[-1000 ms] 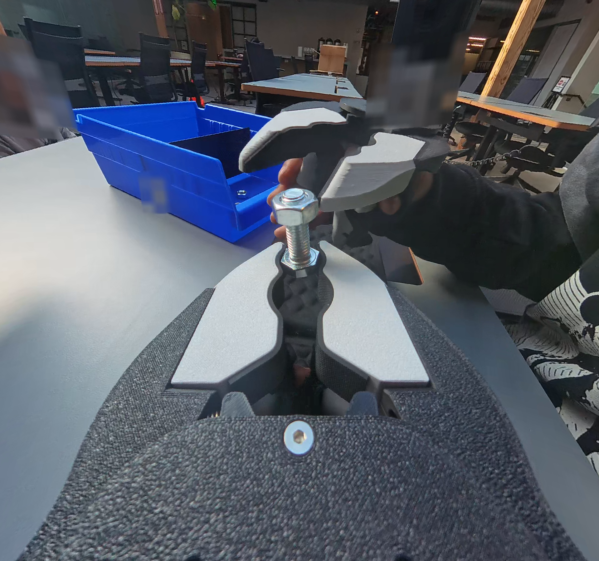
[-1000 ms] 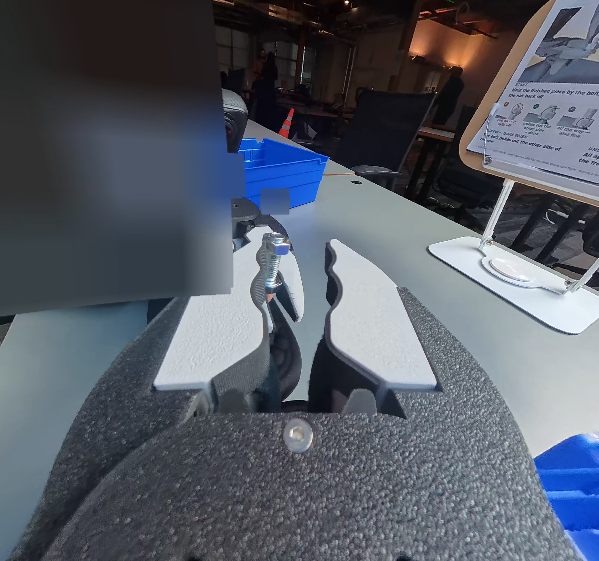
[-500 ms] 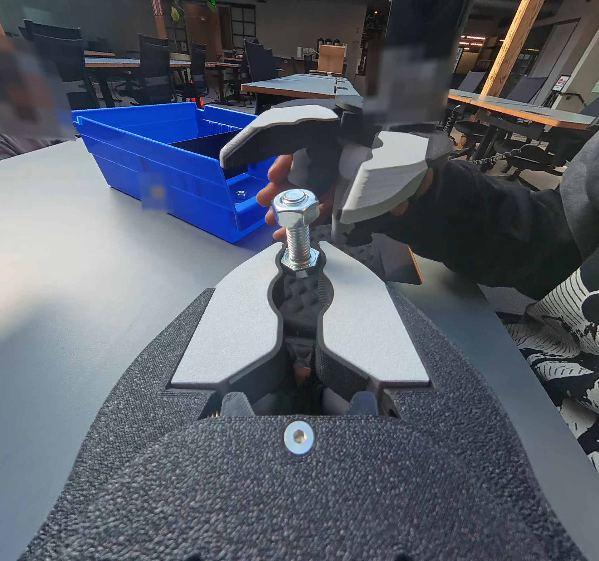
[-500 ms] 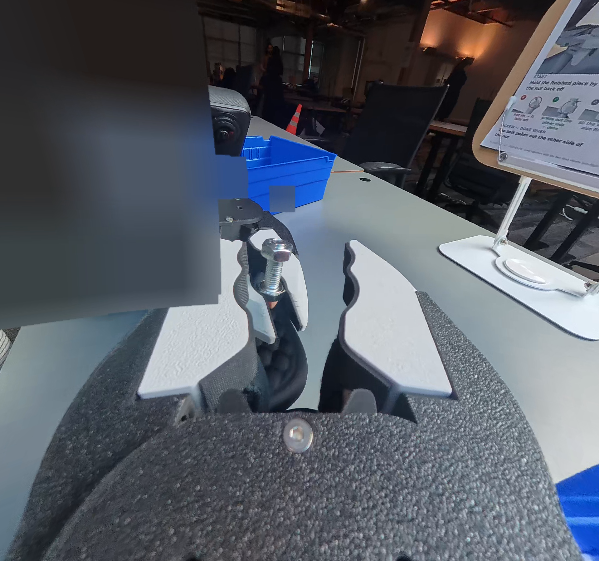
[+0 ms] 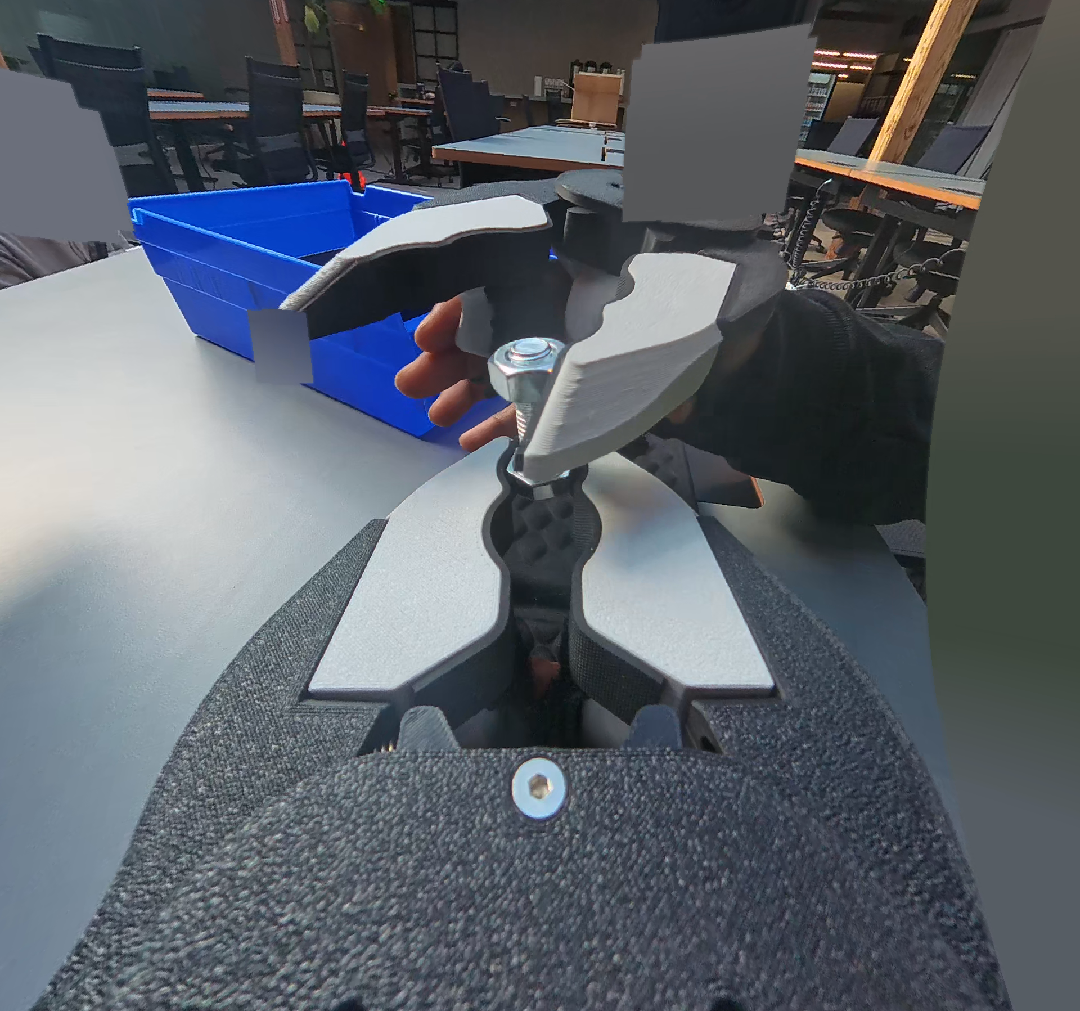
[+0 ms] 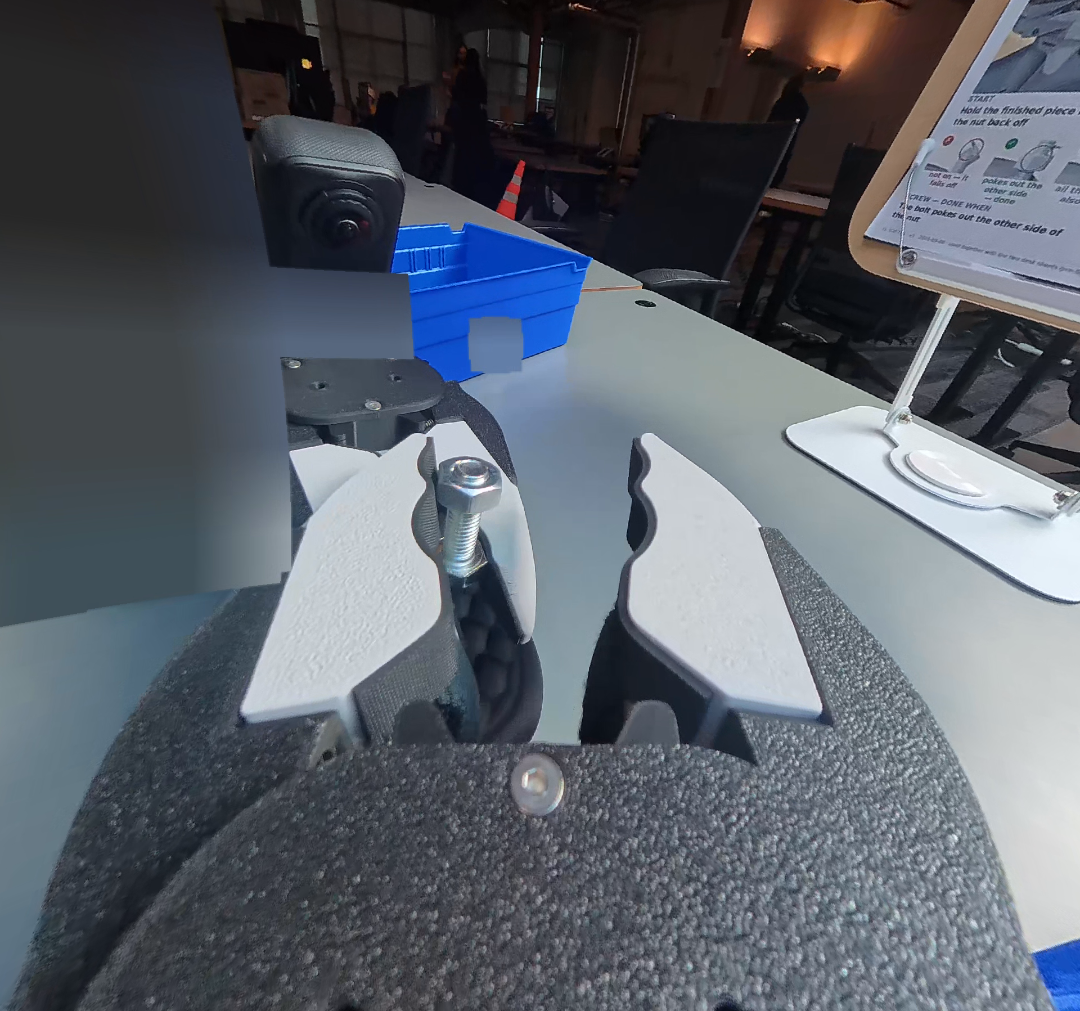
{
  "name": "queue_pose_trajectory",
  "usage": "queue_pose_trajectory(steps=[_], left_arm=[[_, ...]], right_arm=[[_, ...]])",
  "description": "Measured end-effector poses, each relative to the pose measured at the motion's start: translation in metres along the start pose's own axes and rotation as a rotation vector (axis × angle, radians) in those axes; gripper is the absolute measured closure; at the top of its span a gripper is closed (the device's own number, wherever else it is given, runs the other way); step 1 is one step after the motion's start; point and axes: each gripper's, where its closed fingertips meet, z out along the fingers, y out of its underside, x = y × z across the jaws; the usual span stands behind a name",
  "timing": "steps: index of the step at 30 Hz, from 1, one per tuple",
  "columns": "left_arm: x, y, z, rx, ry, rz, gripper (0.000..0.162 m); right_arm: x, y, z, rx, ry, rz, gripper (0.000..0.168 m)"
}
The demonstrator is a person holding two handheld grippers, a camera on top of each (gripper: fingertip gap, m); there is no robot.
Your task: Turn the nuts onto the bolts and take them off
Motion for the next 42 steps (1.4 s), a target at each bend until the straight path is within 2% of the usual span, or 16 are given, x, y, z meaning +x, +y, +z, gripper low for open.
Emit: queue_pose_trajectory(steps=[6, 16, 19, 22, 24, 28, 32, 37, 40, 42], left_arm=[[-0.001, -0.001, -0.001, 0.008, -0.001, -0.008, 0.146], [-0.002, -0.001, -0.001, 0.01, -0.005, -0.012, 0.146], [-0.002, -0.001, -0.001, 0.009, -0.004, -0.01, 0.146], [-0.001, 0.0, -0.001, 0.005, -0.004, -0.005, 0.146], [-0.001, -0.001, -0.001, 0.007, -0.004, -0.006, 0.146], [-0.001, 0.0, -0.001, 0.004, -0.004, -0.003, 0.146], [-0.001, 0.0, 0.0, 0.0, -0.004, 0.004, 0.147], [0.0, 0.001, 0.0, -0.004, -0.003, 0.01, 0.147], [0.0, 0.001, 0.0, -0.005, -0.004, 0.011, 0.147], [0.0, 0.001, 0.0, -0.005, -0.003, 0.009, 0.147]], right_arm=[[0.0, -0.001, -0.013, 0.021, 0.002, 0.013, 0.112], [-0.008, -0.003, -0.028, 0.023, -0.034, -0.014, 0.139], [-0.005, -0.002, -0.033, 0.019, -0.02, -0.018, 0.155], [0.0, -0.002, -0.039, 0.026, -0.001, -0.011, 0.162], [0.002, -0.005, -0.041, 0.043, 0.006, -0.002, 0.158], [-0.004, -0.012, -0.033, 0.075, -0.038, 0.065, 0.111], [-0.006, -0.007, -0.015, 0.043, -0.036, 0.046, 0.095], [-0.005, -0.004, 0.002, 0.027, -0.028, 0.053, 0.095], [-0.002, -0.004, 0.001, 0.024, -0.014, 0.042, 0.107], [-0.002, -0.004, -0.004, 0.029, -0.016, 0.043, 0.109]])
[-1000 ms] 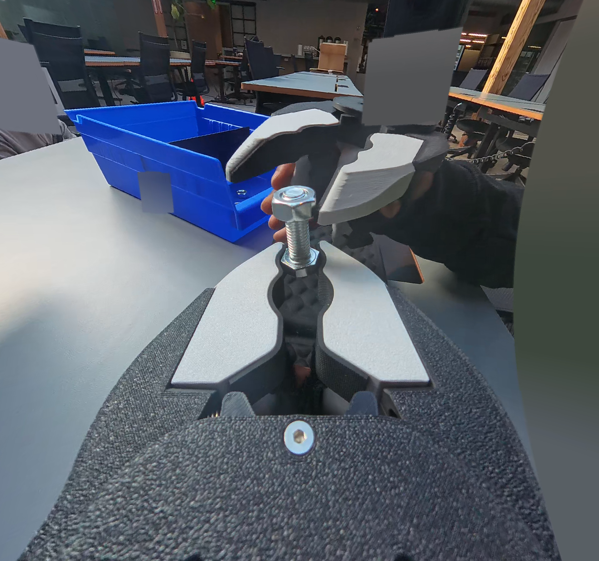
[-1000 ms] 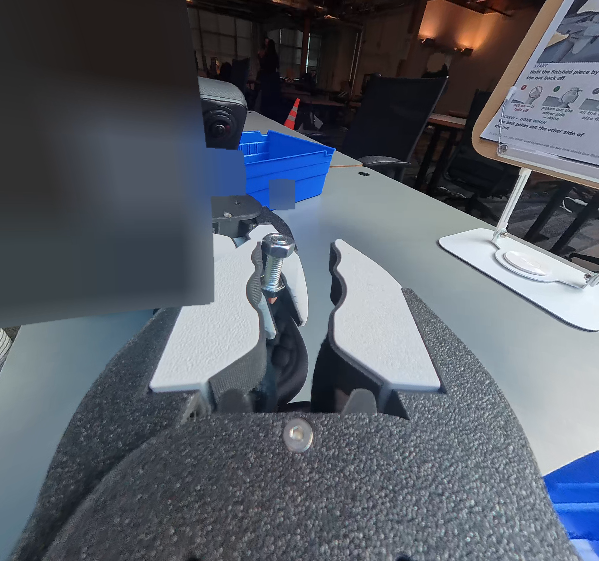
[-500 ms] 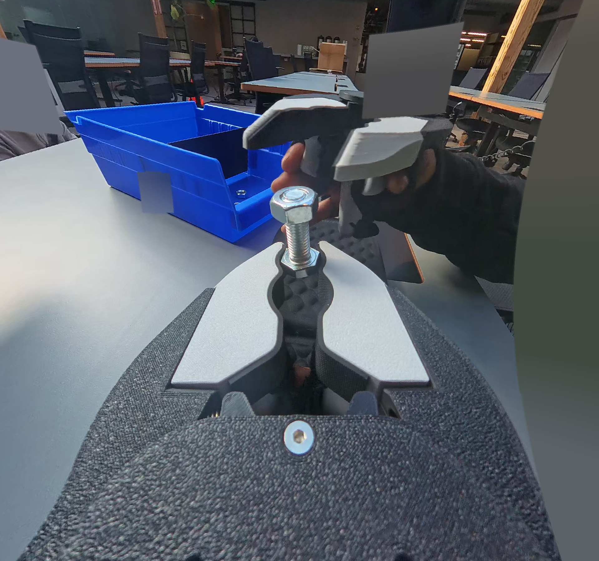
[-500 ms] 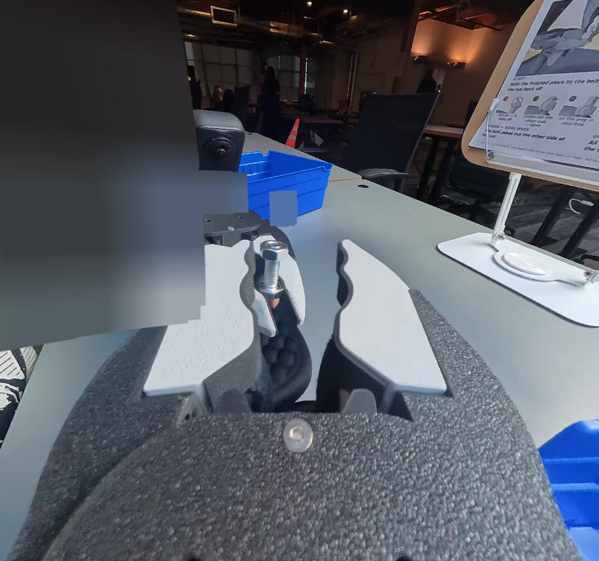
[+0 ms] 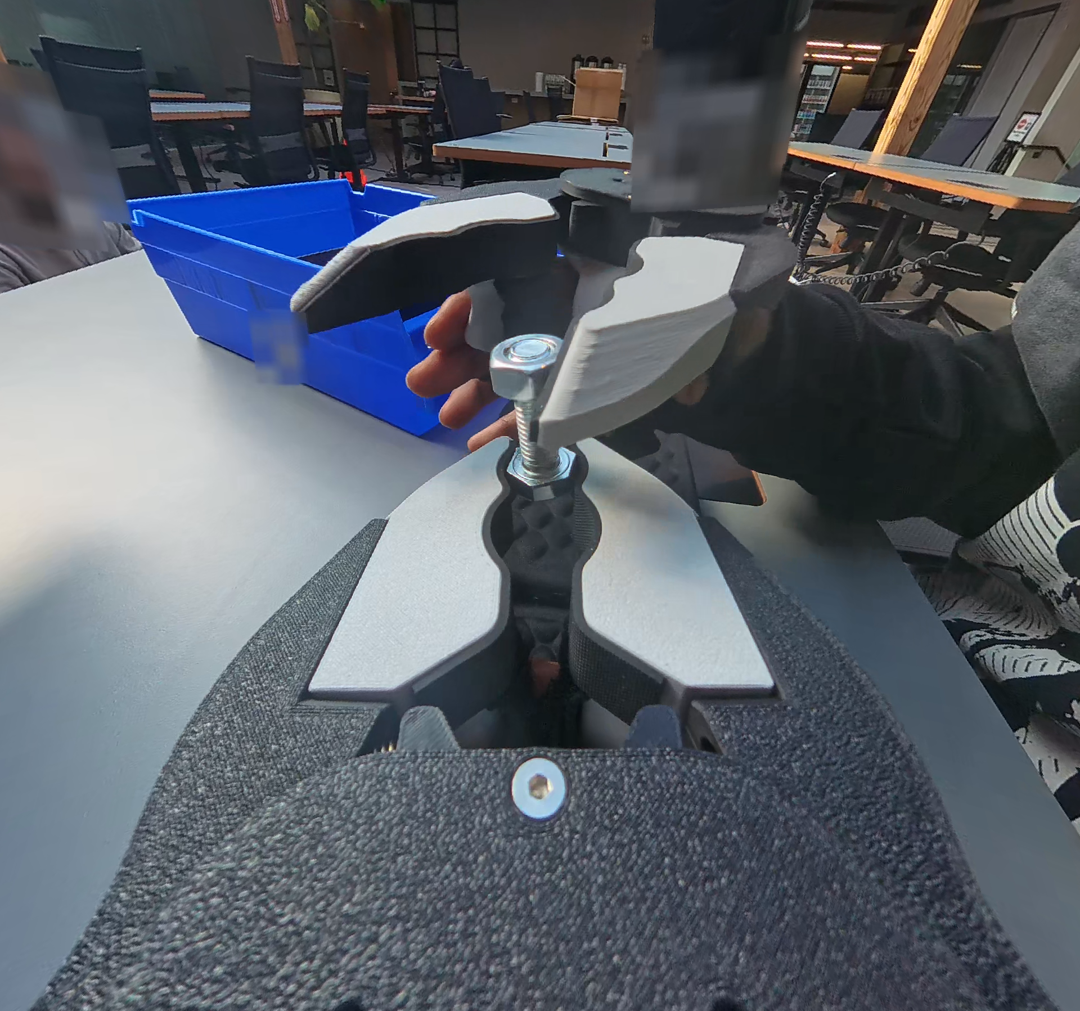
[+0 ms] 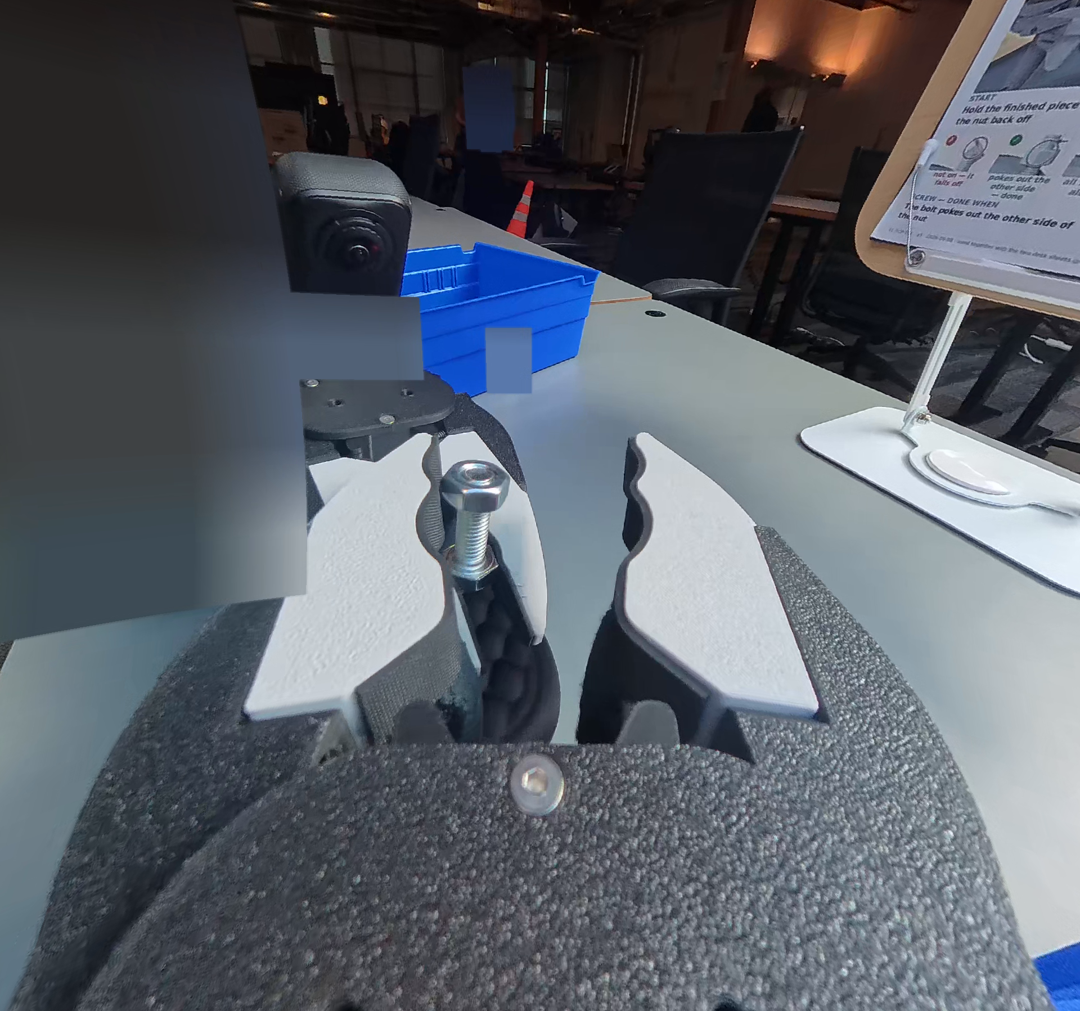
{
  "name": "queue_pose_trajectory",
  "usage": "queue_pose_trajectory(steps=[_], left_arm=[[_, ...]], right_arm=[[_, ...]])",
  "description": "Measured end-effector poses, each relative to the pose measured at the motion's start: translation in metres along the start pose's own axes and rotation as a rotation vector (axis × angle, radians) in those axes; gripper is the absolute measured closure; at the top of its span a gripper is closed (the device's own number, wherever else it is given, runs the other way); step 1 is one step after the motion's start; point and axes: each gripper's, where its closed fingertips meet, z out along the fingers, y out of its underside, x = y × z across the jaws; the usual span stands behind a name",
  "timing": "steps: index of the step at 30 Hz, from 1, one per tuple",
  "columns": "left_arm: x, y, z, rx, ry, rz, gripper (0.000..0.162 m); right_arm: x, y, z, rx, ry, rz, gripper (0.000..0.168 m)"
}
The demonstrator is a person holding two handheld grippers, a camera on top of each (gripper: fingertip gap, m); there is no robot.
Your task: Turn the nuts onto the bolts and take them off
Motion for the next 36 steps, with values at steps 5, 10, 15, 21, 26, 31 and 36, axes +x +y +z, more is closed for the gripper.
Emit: queue_pose_trajectory(steps=[5, 10, 15, 21, 26, 31, 36], left_arm=[[0.0, 0.0, 0.0, 0.001, 0.001, -0.003, 0.146], [-0.001, 0.0, 0.0, -0.001, 0.0, -0.005, 0.146], [-0.001, 0.0, 0.0, 0.002, 0.001, -0.007, 0.146], [-0.001, 0.0, 0.0, 0.003, 0.002, -0.007, 0.147], [-0.001, 0.0, 0.0, 0.002, 0.001, -0.006, 0.147], [-0.001, 0.0, 0.0, 0.001, 0.0, -0.003, 0.147], [0.0, 0.0, 0.0, 0.0, 0.003, 0.0, 0.147]], right_arm=[[-0.001, -0.002, -0.014, 0.015, 0.0, -0.008, 0.121], [-0.002, -0.003, -0.024, 0.017, 0.0, -0.021, 0.127], [0.005, -0.004, -0.034, 0.018, 0.031, -0.045, 0.146], [0.007, -0.01, -0.039, 0.06, 0.032, -0.012, 0.134], [-0.004, -0.007, -0.017, 0.03, -0.028, 0.006, 0.1], [-0.005, 0.0, 0.006, -0.009, -0.025, 0.007, 0.089], [0.004, 0.005, 0.011, -0.038, 0.017, 0.022, 0.095]])
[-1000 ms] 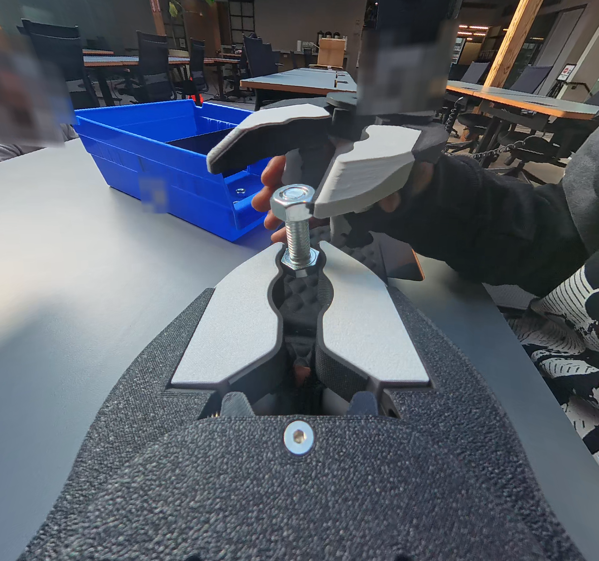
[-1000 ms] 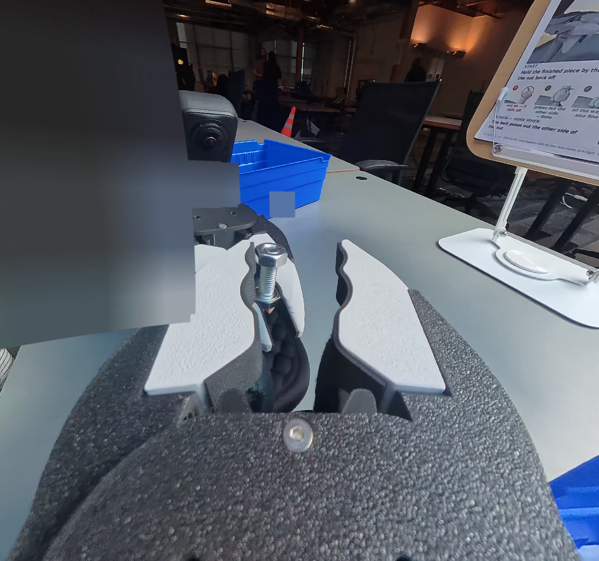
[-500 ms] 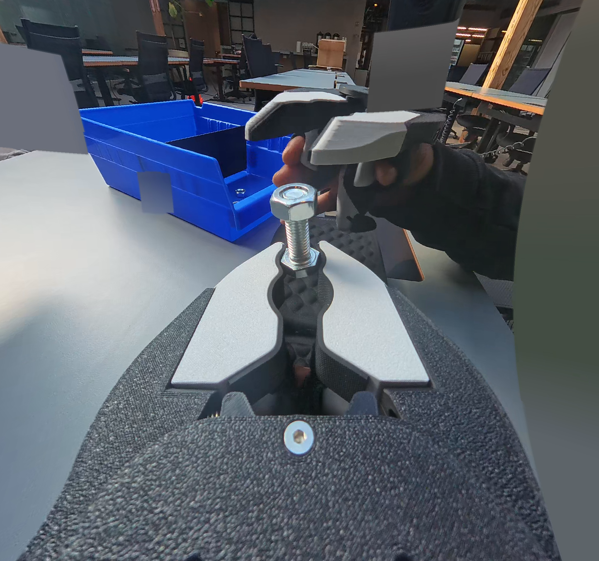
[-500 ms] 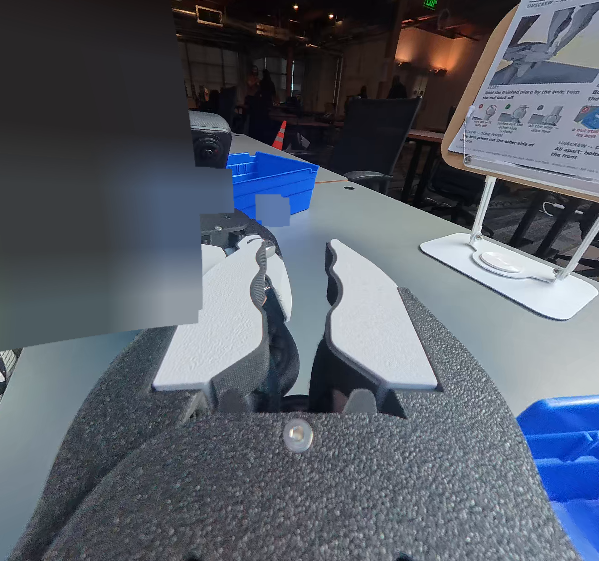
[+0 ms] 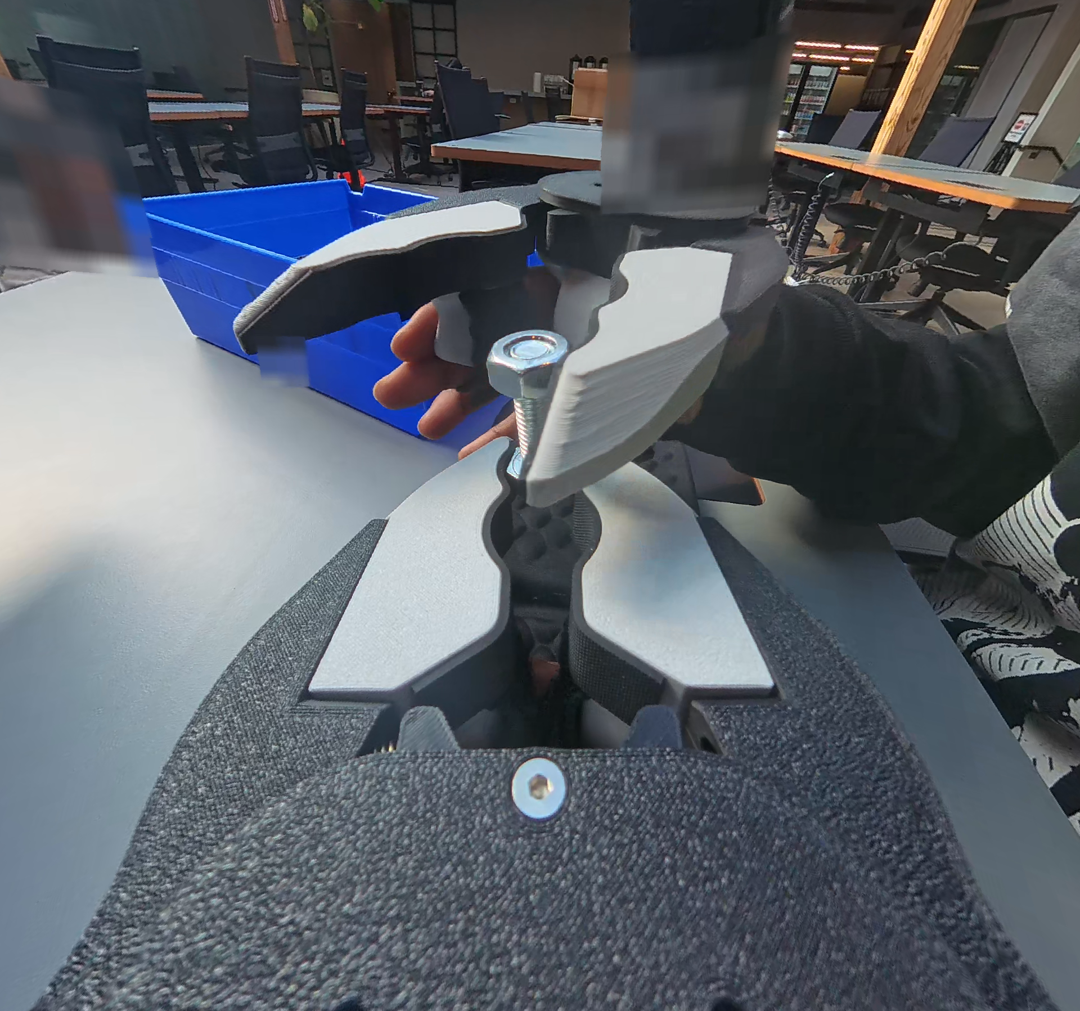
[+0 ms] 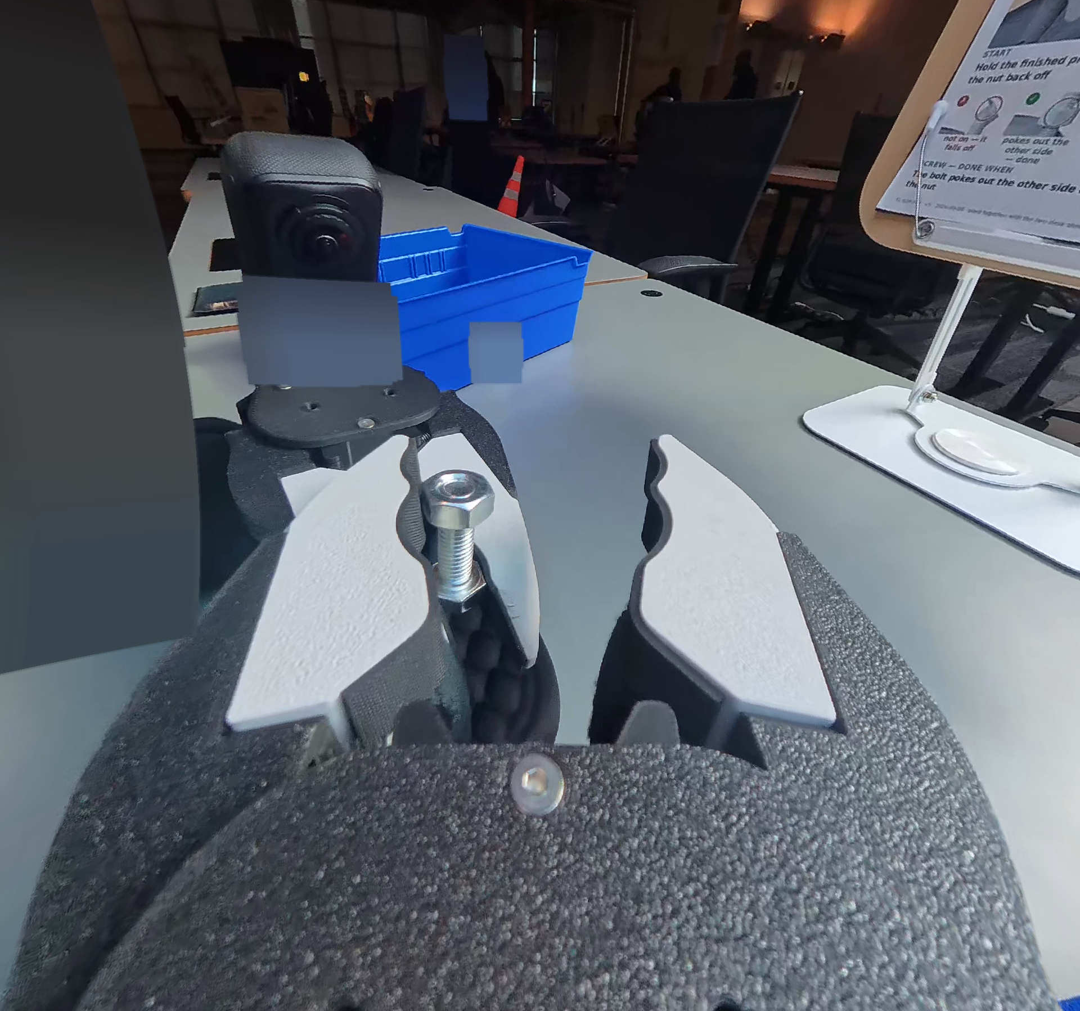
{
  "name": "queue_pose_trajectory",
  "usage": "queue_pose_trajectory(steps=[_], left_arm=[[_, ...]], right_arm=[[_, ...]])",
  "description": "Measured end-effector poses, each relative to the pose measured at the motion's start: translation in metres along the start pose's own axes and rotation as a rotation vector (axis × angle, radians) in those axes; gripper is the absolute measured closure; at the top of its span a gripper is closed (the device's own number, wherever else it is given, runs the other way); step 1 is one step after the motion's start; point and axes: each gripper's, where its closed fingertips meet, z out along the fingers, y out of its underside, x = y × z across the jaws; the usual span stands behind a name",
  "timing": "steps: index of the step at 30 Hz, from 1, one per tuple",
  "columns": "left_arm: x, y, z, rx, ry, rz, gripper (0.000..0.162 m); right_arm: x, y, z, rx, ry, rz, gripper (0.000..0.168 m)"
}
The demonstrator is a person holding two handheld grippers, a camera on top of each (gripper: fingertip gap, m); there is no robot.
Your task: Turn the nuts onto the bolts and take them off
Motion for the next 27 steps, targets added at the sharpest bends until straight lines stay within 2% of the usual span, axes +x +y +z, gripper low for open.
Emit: queue_pose_trajectory(steps=[14, 18, 20, 22, 24, 27], left_arm=[[-0.001, 0.001, 0.001, -0.004, -0.002, -0.004, 0.147], [-0.001, 0.0, 0.0, -0.002, -0.004, -0.007, 0.147], [-0.001, -0.001, 0.0, 0.006, -0.001, -0.01, 0.147], [-0.001, 0.0, 0.0, 0.003, -0.002, -0.007, 0.147], [-0.001, 0.0, 0.0, 0.0, -0.001, -0.004, 0.147], [-0.001, 0.0, 0.0, 0.002, -0.001, -0.004, 0.147]], right_arm=[[0.002, -0.002, -0.034, 0.028, 0.009, 0.0, 0.114], [-0.001, -0.003, -0.039, 0.036, -0.001, -0.009, 0.126], [0.005, -0.002, -0.044, 0.037, 0.032, -0.015, 0.142], [0.007, -0.002, -0.048, 0.042, 0.042, -0.013, 0.144], [0.005, -0.003, -0.048, 0.056, 0.025, -0.002, 0.141], [-0.002, -0.009, -0.045, 0.082, -0.011, -0.005, 0.124]])
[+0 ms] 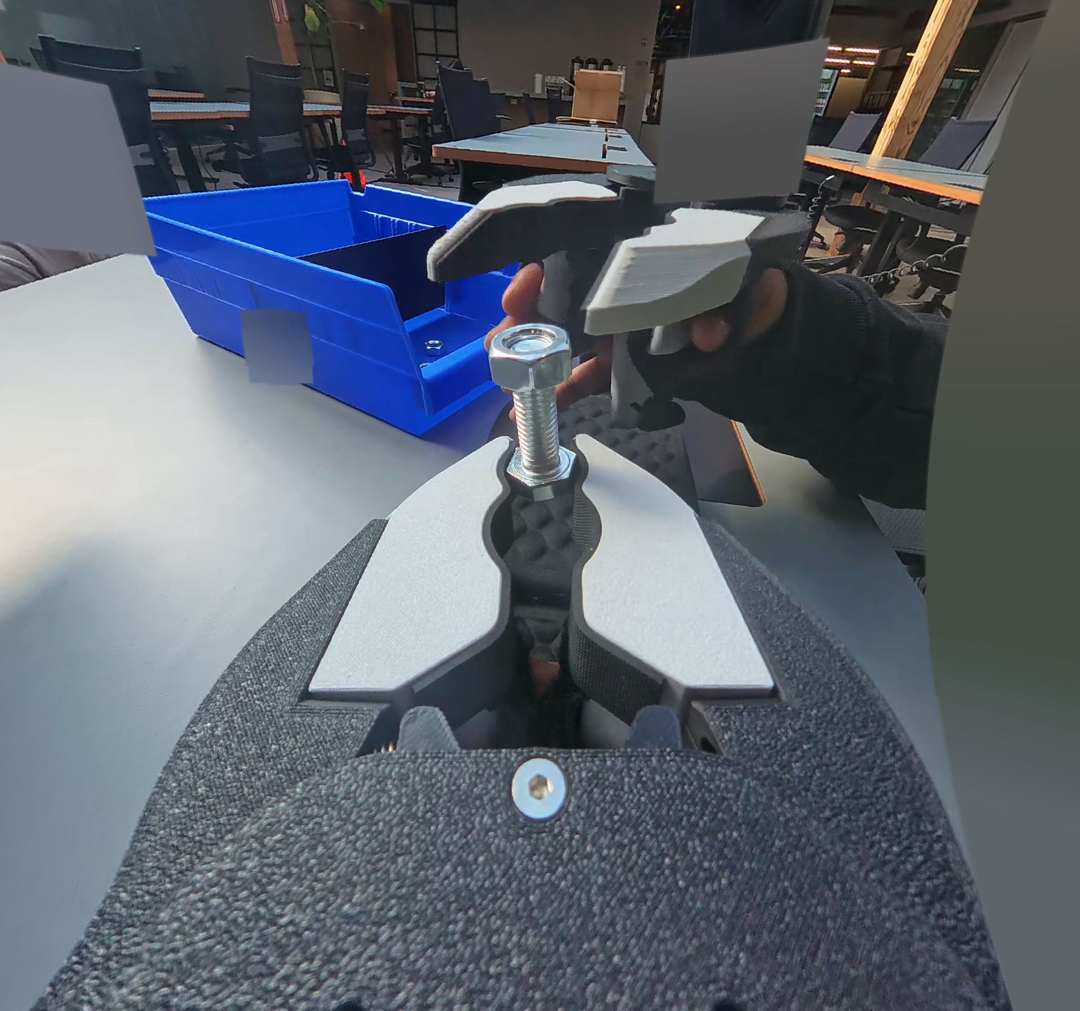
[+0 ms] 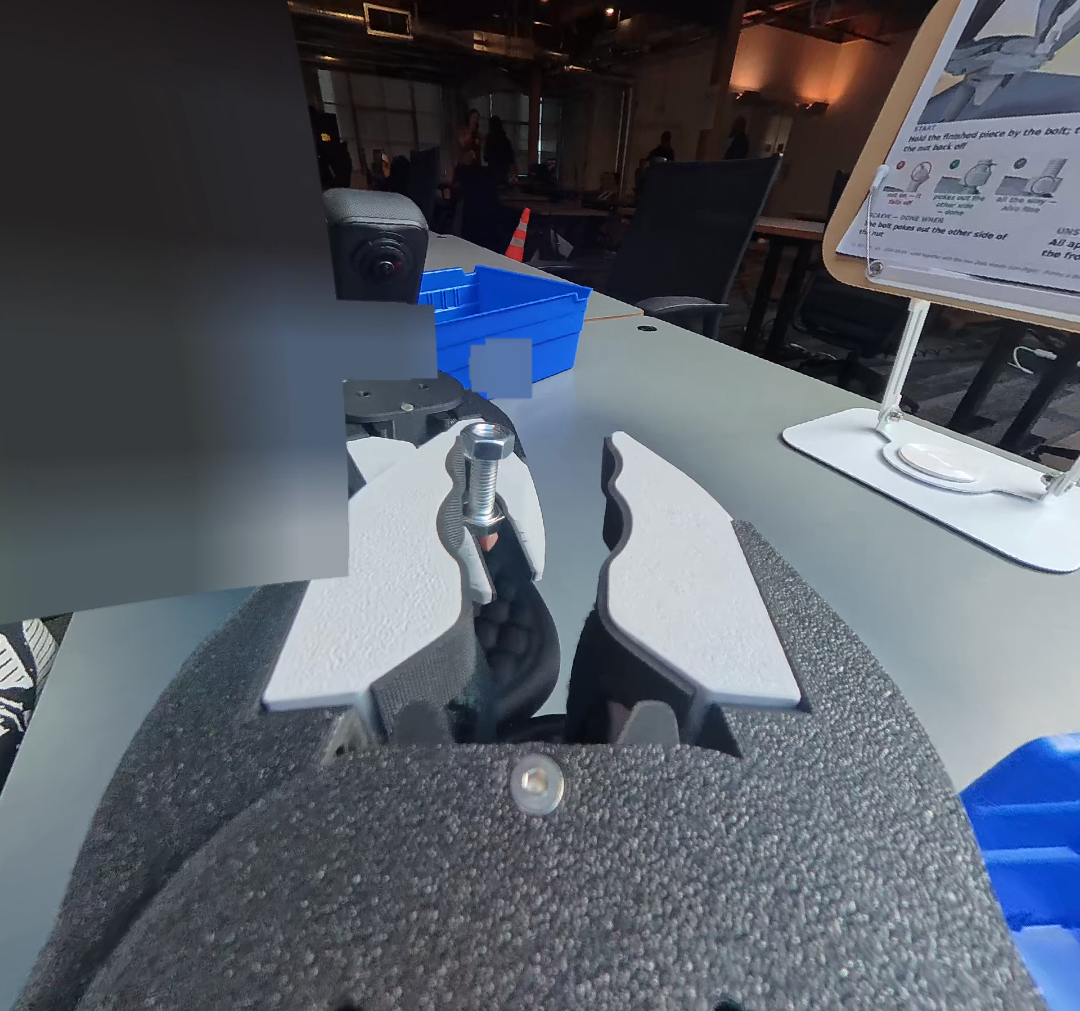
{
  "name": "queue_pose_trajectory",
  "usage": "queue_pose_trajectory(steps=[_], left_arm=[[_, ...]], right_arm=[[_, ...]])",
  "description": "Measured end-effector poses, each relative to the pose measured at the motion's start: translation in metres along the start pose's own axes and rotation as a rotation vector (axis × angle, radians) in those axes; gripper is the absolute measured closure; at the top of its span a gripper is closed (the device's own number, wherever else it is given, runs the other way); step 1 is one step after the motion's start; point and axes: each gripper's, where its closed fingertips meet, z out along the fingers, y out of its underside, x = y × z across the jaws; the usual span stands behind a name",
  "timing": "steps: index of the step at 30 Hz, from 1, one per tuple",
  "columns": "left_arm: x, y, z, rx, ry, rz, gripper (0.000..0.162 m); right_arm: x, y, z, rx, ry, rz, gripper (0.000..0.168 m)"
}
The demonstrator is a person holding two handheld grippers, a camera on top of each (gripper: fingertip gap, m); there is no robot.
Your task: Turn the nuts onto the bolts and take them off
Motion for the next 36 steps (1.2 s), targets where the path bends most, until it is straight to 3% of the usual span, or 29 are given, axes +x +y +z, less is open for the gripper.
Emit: queue_pose_trajectory(steps=[5, 12, 31, 36], left_arm=[[0.0, 0.0, 0.0, -0.003, 0.0, 0.005, 0.147], [0.001, 0.001, 0.001, -0.011, 0.001, 0.015, 0.147], [0.001, 0.001, 0.001, -0.011, 0.002, 0.011, 0.146], [0.001, 0.002, 0.001, -0.013, 0.004, 0.012, 0.147]], right_arm=[[-0.008, -0.001, 0.018, -0.014, -0.041, -0.022, 0.107], [-0.004, 0.009, 0.037, -0.08, -0.007, -0.07, 0.107], [0.013, 0.007, -0.003, -0.072, 0.057, -0.057, 0.117], [0.003, 0.005, -0.003, -0.062, -0.003, -0.061, 0.113]])
